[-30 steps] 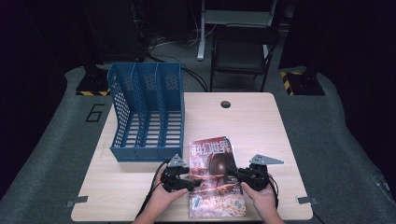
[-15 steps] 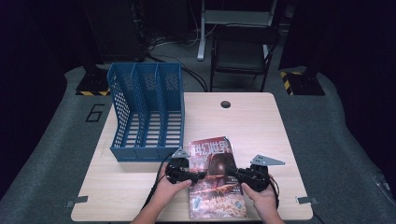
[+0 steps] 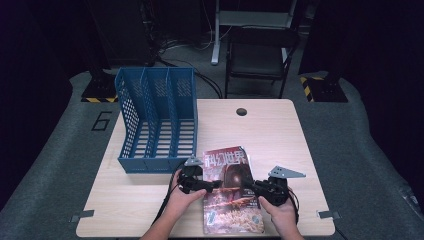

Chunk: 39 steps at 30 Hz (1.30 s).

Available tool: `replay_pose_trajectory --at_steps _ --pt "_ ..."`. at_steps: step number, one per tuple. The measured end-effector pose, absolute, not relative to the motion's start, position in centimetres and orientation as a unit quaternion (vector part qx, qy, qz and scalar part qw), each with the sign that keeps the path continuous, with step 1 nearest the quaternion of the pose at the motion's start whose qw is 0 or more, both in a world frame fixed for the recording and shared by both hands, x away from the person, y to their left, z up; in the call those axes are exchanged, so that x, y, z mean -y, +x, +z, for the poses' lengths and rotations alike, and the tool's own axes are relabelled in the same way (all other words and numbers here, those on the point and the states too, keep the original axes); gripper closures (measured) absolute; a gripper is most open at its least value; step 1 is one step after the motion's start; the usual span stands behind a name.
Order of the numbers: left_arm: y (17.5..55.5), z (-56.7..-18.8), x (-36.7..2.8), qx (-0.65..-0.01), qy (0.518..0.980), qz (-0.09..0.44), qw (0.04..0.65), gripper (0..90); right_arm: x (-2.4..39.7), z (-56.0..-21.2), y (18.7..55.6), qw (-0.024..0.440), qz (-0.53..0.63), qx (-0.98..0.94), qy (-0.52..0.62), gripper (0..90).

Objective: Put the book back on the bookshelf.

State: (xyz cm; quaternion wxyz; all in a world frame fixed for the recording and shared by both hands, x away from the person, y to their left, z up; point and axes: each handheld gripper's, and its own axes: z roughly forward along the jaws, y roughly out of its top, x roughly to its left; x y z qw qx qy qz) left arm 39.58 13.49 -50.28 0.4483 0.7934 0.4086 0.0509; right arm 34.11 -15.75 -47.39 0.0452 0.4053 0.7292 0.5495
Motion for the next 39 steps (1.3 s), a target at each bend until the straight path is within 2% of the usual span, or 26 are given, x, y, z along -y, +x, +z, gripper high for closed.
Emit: replay_pose_trajectory --at_steps 7,11,24,32,39 --pt "39.7 -50.0 -13.5 -0.41 0.78 0.026 0.472 15.2 15.7 -47.3 34.1 0.049 0.558 -0.726 0.398 85.8" --pt "39.7 -50.1 -13.0 -0.4 0.793 0.037 0.459 14.9 15.7 -47.3 34.1 0.048 0.559 -0.726 0.398 85.8" --pt "39.8 -50.6 -12.8 -0.414 0.789 -0.008 0.454 17.4 15.7 -47.3 34.0 0.047 0.557 -0.726 0.401 85.7" --pt "39.9 -50.7 -13.0 -0.416 0.788 -0.027 0.454 22.2 15.7 -47.3 34.0 0.047 0.559 -0.724 0.402 85.7" --pt "39.8 -50.2 -13.6 -0.429 0.777 -0.036 0.46 34.0 16.0 -47.3 34.1 0.045 0.56 -0.722 0.403 85.7"
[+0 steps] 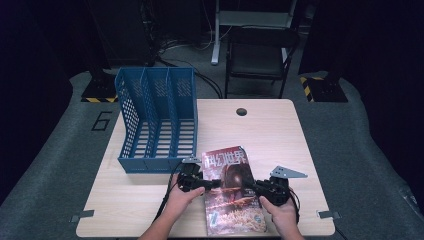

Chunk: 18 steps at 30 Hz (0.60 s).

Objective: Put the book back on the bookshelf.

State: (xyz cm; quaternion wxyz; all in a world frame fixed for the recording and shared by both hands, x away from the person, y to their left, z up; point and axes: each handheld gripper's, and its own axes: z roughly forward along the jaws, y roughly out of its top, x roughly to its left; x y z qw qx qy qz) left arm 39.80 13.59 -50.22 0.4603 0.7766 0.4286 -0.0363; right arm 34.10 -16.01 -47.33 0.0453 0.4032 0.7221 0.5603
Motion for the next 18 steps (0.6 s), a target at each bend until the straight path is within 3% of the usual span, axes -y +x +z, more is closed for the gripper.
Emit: replay_pose_trajectory --at_steps 9,18 --pt "39.4 -49.3 -14.2 -0.437 0.77 -0.028 0.463 45.2 16.1 -47.2 34.0 0.043 0.561 -0.721 0.404 85.6" --pt "38.8 -47.7 -14.5 -0.429 0.773 -0.014 0.467 63.9 16.2 -47.2 34.2 0.044 0.561 -0.721 0.404 85.5"
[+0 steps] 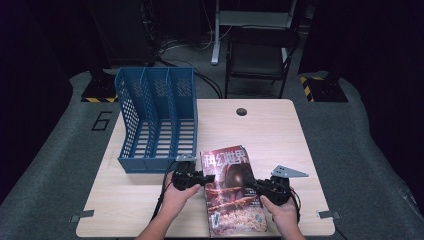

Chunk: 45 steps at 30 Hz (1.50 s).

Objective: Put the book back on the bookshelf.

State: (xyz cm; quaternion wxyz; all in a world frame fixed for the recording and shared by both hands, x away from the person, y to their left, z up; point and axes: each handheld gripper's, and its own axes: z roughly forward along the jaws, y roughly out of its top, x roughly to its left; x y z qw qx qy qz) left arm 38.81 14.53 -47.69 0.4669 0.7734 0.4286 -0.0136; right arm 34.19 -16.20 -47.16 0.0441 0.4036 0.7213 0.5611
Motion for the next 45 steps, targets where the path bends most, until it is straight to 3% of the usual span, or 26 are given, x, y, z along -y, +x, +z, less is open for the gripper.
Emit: replay_pose_trajectory --at_steps 45 --pt "36.7 -41.0 -15.7 -0.361 0.788 0.019 0.498 82.3 16.7 -45.5 34.7 0.012 0.546 -0.724 0.421 82.5"
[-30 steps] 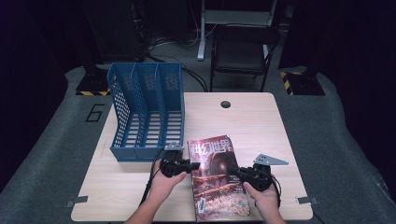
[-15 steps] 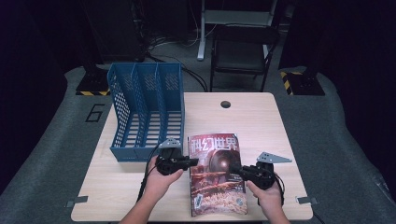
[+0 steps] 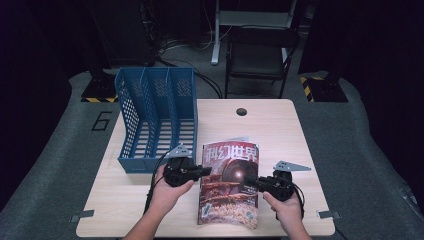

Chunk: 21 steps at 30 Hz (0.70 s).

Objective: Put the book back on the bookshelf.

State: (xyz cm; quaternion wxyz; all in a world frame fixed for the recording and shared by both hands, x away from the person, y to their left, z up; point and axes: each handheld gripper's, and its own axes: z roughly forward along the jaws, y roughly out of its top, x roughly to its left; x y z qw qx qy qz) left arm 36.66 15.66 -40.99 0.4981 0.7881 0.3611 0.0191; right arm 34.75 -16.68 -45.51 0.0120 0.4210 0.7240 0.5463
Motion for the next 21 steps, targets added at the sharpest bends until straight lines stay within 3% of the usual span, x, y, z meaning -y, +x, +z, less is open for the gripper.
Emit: replay_pose_trajectory --at_steps 21 --pt "35.9 -39.5 -15.9 -0.341 0.796 0.039 0.498 83.4 16.7 -43.6 35.4 0.019 0.535 -0.728 0.428 81.0"
